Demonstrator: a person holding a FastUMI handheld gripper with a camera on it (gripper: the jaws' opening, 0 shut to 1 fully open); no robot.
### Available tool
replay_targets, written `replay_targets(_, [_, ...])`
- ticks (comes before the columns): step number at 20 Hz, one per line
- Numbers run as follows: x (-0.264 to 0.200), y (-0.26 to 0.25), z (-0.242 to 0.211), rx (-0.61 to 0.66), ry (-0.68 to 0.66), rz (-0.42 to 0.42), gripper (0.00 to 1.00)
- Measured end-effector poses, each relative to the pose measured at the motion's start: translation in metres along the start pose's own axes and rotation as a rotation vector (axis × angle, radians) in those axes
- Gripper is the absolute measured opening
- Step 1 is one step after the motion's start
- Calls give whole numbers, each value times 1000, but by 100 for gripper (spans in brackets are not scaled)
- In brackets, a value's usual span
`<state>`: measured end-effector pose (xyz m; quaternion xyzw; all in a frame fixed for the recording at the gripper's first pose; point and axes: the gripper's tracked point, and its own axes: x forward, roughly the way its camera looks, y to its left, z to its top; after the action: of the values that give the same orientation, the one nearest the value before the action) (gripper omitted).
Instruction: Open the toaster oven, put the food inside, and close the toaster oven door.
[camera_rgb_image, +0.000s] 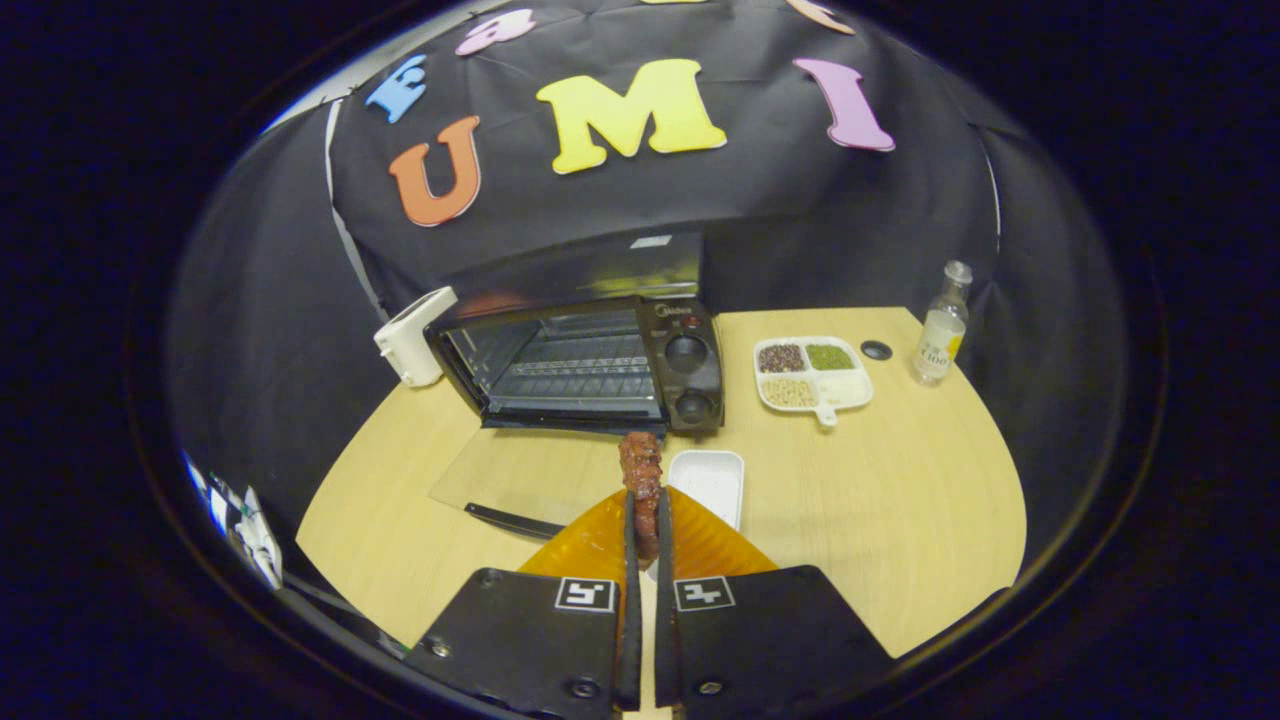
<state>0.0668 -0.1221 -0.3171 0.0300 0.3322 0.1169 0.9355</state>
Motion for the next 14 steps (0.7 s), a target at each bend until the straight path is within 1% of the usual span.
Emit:
replay_targets(4, [21, 30, 22, -30, -115, -23, 8])
replay_targets(8, [49, 67, 30, -64, -212, -4, 8])
replay_targets(11, [79, 94, 29, 2, -260, 30, 8])
replay_targets(14, [109, 116, 29, 91, -270, 102, 8])
